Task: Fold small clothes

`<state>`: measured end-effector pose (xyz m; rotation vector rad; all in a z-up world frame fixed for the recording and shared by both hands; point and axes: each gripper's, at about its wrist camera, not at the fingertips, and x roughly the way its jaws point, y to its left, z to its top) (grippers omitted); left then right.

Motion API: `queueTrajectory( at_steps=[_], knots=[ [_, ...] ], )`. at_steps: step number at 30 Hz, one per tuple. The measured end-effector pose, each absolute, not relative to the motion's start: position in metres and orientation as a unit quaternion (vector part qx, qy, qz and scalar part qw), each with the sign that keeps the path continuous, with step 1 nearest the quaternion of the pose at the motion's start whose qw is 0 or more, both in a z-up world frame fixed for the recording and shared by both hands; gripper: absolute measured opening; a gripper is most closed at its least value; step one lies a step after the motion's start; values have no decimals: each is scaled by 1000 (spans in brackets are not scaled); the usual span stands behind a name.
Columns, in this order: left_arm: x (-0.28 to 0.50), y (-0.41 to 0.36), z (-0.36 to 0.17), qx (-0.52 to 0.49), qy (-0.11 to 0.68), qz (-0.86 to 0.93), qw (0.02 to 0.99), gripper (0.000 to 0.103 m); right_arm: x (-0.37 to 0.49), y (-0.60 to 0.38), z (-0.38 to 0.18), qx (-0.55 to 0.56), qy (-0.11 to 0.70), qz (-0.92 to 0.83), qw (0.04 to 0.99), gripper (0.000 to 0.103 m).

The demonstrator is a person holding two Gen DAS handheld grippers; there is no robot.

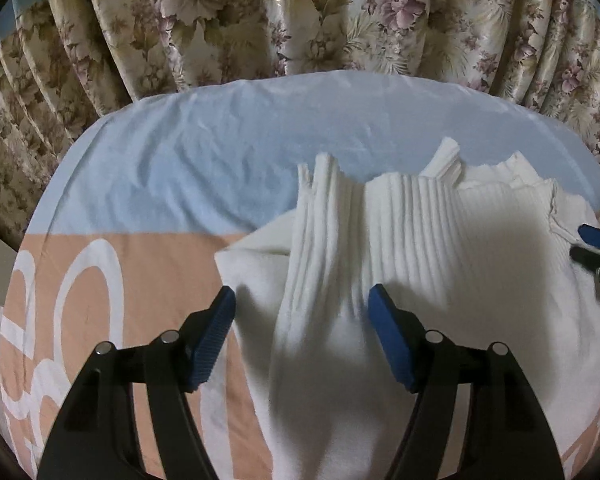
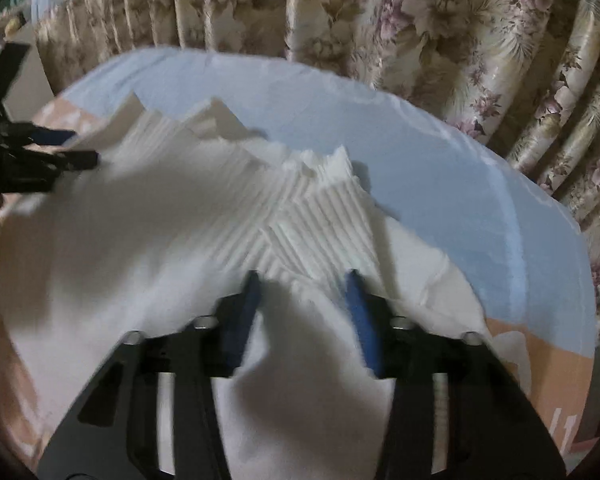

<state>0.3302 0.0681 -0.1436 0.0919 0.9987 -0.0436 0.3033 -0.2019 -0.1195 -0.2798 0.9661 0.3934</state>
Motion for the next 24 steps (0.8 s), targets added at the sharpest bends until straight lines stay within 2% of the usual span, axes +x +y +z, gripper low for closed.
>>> queueTrajectory(
  at_steps=[1, 3, 6, 10, 12, 13, 14, 19, 22, 24],
  knots=[
    [330, 69, -144, 43, 478, -21, 877, 70, 307, -208, -118, -118, 463, 184, 859, 20],
    [330, 70, -144, 44, 478, -21, 877, 70, 315, -219, -114, -88, 465, 180, 862, 10],
    [329, 70, -143, 46, 476, -19, 878, 70, 322, -241, -102, -34, 454, 178, 873, 9],
    [329, 72, -143, 39, 476, -20, 878, 70, 343, -299, -105, 143, 469, 163, 856, 9],
    [329, 72, -143, 38, 476, -19, 878, 71, 347, -320, -116, 189, 475, 147, 847, 13],
    [329, 72, -143, 36, 477, -20, 878, 71, 350, -329, -125, 211, 487, 147, 834, 20],
    [329, 73, -142, 35, 477, -19, 878, 71, 350, -336, -132, 230, 498, 145, 824, 35],
    [317, 77, -127, 35, 466, -14, 884, 71, 319, -353, -111, 249, 462, 139, 840, 44],
    [299, 78, -114, 45, 452, -12, 891, 71, 286, -343, -92, 188, 448, 127, 865, 51],
    [286, 79, -110, 44, 450, -13, 892, 71, 260, -330, -84, 136, 449, 123, 875, 51]
  ],
)
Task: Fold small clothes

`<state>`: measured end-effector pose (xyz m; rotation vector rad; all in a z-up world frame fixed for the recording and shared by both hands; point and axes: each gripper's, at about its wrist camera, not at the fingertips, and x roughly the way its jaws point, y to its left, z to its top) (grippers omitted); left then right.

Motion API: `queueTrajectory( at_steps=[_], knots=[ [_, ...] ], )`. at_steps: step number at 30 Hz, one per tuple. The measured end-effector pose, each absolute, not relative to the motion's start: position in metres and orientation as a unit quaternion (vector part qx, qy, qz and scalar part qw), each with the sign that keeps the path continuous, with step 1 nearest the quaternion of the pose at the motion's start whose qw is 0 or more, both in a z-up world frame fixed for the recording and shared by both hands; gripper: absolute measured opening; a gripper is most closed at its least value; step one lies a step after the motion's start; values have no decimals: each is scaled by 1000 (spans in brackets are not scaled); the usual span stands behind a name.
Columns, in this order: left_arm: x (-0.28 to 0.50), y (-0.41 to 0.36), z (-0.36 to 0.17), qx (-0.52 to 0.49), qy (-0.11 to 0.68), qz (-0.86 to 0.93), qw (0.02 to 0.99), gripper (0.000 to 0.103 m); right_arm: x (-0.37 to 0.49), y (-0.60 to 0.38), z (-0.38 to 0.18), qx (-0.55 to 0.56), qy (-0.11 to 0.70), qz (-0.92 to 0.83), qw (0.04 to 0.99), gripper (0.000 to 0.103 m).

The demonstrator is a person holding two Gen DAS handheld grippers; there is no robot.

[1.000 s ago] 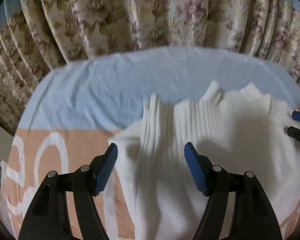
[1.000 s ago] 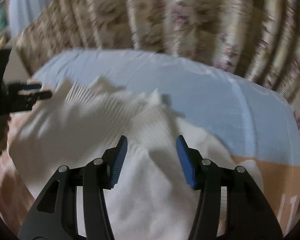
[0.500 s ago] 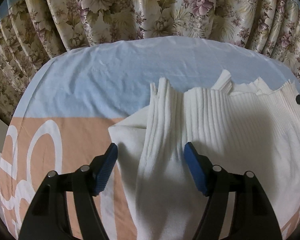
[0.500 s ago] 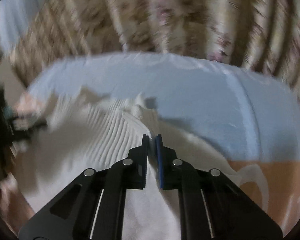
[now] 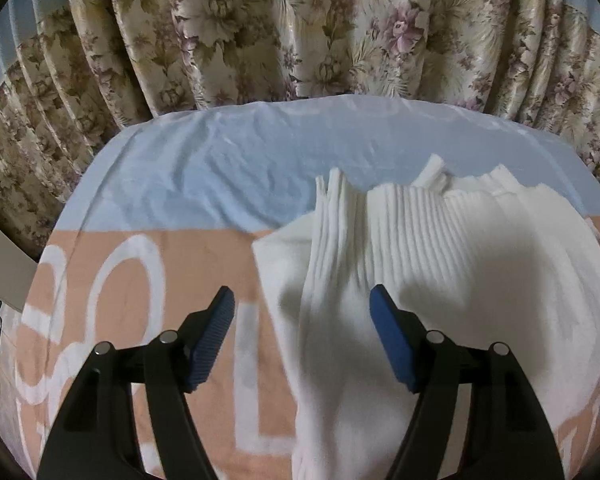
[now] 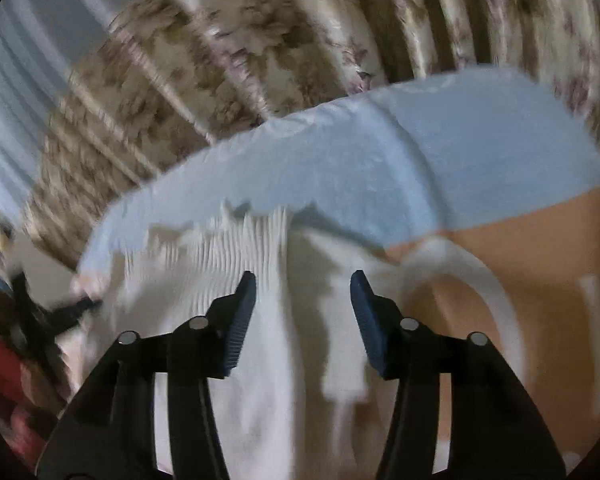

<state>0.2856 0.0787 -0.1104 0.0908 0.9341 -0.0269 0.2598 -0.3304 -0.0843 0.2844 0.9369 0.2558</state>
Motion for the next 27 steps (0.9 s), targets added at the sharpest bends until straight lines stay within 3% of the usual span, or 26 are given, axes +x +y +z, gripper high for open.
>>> queueTrajectory(
  at_steps=[7, 9, 12, 17, 27],
  knots=[
    [234, 83, -131, 18, 484, -20, 874, 71, 204, -300, -104, 49, 470, 101, 876, 51],
    [224, 83, -140, 12, 496, -16, 868, 71, 197, -296, -107, 39, 464, 92, 880, 39],
    [216, 85, -147, 3, 498, -12, 867, 72, 188, -287, -105, -2, 446, 82, 891, 12],
    [214, 83, -147, 8, 493, -3, 870, 72, 176, -271, -99, -83, 418, 69, 902, 7],
    [211, 78, -141, 28, 485, 9, 874, 72, 191, -347, -123, 211, 463, 95, 856, 9]
  ],
)
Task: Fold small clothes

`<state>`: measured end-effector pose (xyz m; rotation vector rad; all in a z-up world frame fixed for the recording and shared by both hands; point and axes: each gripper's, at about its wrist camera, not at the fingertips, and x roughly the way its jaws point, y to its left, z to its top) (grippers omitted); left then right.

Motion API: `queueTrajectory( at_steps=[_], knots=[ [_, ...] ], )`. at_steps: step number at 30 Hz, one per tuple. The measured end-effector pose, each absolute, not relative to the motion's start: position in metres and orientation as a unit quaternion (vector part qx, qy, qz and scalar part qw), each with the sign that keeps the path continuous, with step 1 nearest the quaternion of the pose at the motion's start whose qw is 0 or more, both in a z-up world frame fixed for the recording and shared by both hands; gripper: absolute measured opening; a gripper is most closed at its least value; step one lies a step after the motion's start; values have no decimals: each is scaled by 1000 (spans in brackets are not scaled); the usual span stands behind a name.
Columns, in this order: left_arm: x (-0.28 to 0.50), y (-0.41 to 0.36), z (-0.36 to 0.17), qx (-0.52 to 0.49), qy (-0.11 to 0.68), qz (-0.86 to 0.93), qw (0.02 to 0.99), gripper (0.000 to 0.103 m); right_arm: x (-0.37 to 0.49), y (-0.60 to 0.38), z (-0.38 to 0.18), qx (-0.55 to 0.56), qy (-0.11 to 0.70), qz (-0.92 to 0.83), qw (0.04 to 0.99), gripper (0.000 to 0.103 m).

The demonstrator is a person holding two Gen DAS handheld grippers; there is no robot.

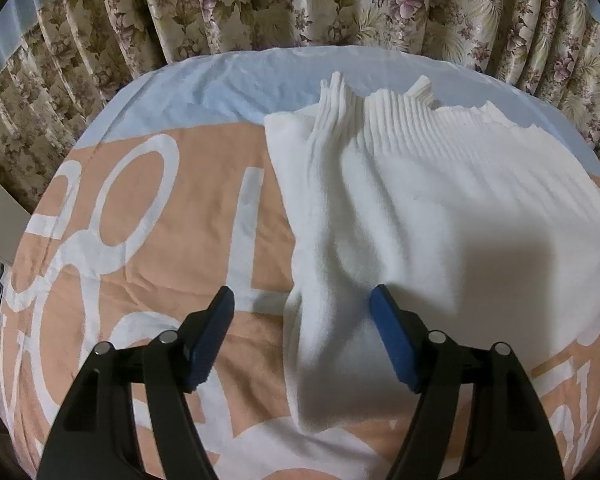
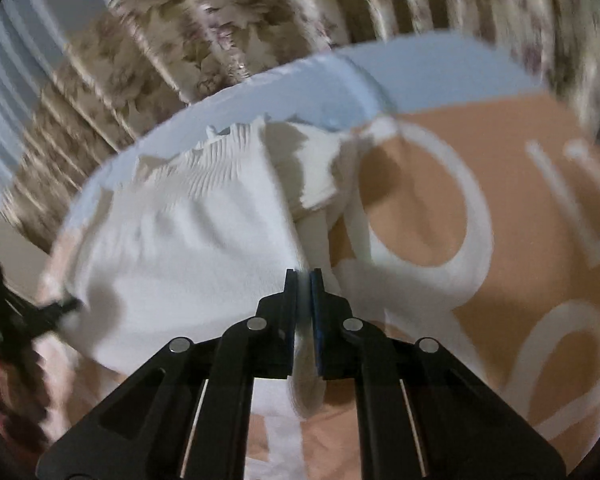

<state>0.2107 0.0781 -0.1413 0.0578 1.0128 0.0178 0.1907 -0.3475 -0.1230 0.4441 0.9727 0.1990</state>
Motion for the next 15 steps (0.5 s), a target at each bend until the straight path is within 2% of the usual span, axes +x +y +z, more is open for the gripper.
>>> queueTrajectory(
  at_steps=[3, 5, 7, 9, 11, 12, 13, 15],
  knots=[
    [209, 75, -130, 27, 477, 15, 878, 73, 188, -348, -111, 209, 454, 97, 860, 21],
    [207, 71, -121, 26, 470, 18, 882, 77, 183, -339, -95, 177, 440, 102, 874, 39],
    [205, 66, -111, 26, 462, 21, 886, 82, 175, -322, -80, 132, 426, 102, 889, 48],
    [203, 60, -103, 26, 456, 21, 890, 83, 169, -306, -68, 101, 416, 107, 897, 52],
    [200, 54, -93, 20, 451, 19, 892, 88, 163, -289, -57, 78, 406, 109, 904, 64],
    [199, 51, -89, 17, 448, 19, 894, 94, 159, -283, -53, 70, 401, 109, 907, 74],
    [196, 49, -83, 14, 444, 18, 896, 96, 156, -275, -47, 63, 394, 112, 910, 84],
    [191, 45, -76, 12, 438, 14, 899, 96, 151, -263, -36, 54, 381, 125, 915, 92]
  ],
)
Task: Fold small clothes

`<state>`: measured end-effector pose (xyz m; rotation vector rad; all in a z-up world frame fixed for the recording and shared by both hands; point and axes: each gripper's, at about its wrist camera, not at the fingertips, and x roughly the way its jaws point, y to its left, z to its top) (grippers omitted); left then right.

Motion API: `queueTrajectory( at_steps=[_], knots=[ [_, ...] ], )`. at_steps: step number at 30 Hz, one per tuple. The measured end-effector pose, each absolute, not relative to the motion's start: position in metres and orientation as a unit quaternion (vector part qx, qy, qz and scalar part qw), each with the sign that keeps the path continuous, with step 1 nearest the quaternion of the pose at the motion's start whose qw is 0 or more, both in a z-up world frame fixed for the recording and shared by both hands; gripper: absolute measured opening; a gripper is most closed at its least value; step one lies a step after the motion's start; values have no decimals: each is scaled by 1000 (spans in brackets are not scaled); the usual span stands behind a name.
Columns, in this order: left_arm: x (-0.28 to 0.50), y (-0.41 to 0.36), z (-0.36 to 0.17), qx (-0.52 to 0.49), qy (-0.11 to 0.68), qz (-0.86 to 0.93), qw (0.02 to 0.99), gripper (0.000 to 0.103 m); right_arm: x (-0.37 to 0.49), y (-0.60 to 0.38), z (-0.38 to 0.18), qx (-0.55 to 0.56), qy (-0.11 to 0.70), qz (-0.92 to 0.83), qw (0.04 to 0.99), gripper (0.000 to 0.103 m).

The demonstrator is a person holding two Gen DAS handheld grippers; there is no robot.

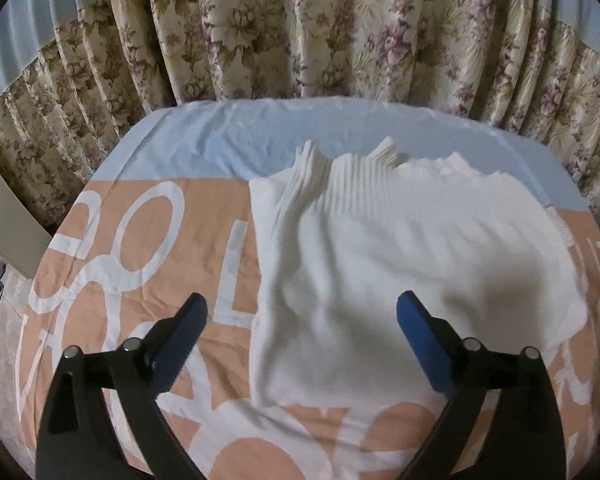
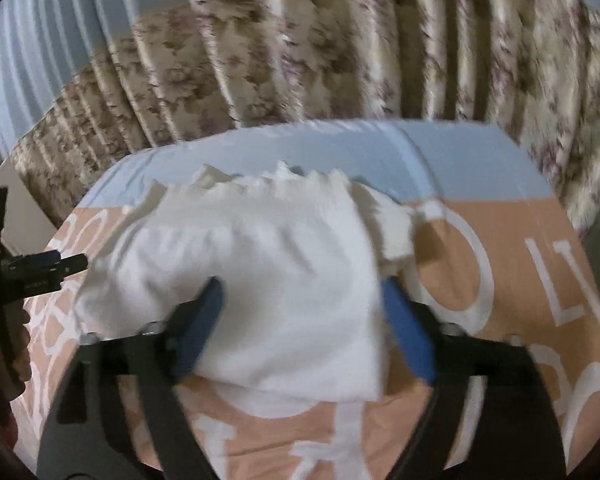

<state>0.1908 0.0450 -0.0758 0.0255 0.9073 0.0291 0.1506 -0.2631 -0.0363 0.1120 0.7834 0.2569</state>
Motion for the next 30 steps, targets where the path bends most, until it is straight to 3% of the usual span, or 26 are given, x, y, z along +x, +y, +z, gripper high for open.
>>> queueTrajectory(
  at_steps=[5, 30],
  knots=[
    [180, 36, -64, 16, 432, 1, 902, 96, 142, -246, -17, 44, 367, 135, 919, 100],
    [204, -28, -90, 24, 472, -26, 881, 96, 143, -276, -42, 46, 412, 20, 910, 100]
  ],
)
